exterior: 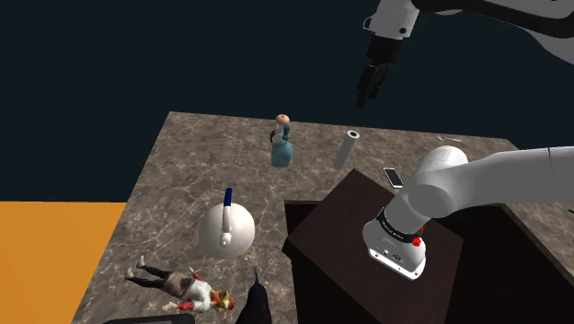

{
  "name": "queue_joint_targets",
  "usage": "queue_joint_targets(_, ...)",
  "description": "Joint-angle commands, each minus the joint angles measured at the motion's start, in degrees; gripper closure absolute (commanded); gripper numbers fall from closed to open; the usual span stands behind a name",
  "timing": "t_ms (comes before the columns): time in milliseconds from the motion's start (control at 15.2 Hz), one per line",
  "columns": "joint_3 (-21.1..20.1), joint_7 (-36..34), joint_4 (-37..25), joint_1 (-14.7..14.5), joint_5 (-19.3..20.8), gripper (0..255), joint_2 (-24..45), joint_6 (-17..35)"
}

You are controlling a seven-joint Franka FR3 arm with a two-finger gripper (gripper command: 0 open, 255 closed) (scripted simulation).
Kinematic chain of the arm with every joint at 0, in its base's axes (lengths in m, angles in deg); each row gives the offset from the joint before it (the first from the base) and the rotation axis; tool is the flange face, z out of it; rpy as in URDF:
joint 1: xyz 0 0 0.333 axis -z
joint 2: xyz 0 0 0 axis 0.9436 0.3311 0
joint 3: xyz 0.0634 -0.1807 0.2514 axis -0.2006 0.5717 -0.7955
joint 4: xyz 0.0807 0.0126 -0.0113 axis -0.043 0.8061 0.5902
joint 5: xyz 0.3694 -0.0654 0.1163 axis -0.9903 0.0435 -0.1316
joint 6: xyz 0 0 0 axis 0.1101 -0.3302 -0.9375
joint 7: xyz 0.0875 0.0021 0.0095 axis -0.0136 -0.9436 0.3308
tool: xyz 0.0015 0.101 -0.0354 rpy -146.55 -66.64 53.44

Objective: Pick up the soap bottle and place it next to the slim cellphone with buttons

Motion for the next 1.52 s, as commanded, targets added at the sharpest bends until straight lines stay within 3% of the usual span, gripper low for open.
queue_joint_targets(0,0.0,0.0,0.0,0.0,0.0,0,0.0,0.0)
queue_joint_targets(726,3.1,5.2,3.9,0.0,2.0,0,16.4,22.3)
queue_joint_targets(1452,5.7,10.7,-2.3,-0.6,0.5,0,39.1,40.6)
